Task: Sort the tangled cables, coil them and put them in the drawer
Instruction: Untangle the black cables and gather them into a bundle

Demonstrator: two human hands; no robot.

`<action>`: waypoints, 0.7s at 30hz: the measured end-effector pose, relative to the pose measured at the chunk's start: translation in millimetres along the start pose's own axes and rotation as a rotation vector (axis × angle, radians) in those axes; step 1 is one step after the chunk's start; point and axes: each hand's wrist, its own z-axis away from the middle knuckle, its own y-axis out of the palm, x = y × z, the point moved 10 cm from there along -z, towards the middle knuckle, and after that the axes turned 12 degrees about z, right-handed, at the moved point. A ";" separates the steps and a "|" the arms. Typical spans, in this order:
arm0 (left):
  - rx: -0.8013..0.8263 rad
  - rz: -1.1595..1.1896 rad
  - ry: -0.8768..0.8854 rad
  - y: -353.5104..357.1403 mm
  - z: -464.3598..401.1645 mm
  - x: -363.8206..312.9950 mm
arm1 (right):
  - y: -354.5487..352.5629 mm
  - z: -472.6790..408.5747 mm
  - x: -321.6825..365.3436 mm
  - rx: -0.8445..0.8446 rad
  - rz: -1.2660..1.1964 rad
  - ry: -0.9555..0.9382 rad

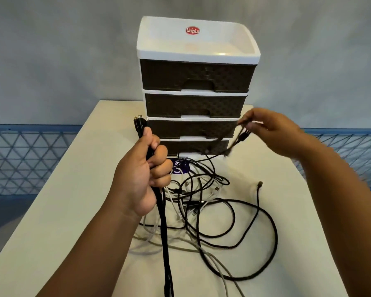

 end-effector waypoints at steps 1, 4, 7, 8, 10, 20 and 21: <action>-0.009 -0.004 0.001 -0.6 0.0 0.4 | -9.6 -1.1 13.0 -0.016 -0.085 -0.014; -0.029 -0.035 0.023 -0.9 0.5 -1.6 | -30.9 0.6 47.5 -0.112 -0.416 0.005; -0.060 -0.108 0.069 -0.8 3.5 -4.9 | -17.4 11.4 63.5 -0.163 -0.857 0.171; -0.064 -0.135 0.089 1.1 4.9 -5.8 | -3.1 17.6 73.9 -0.130 -1.023 0.213; -0.071 -0.176 0.102 5.8 8.3 -5.3 | 24.2 33.0 100.4 -0.064 -1.151 0.234; -0.134 -0.294 0.101 4.3 12.6 -3.9 | 75.9 83.0 174.0 -0.142 -0.417 -0.180; -0.137 -0.288 0.116 3.4 13.1 -5.8 | 76.8 86.1 175.5 -0.146 -0.371 -0.192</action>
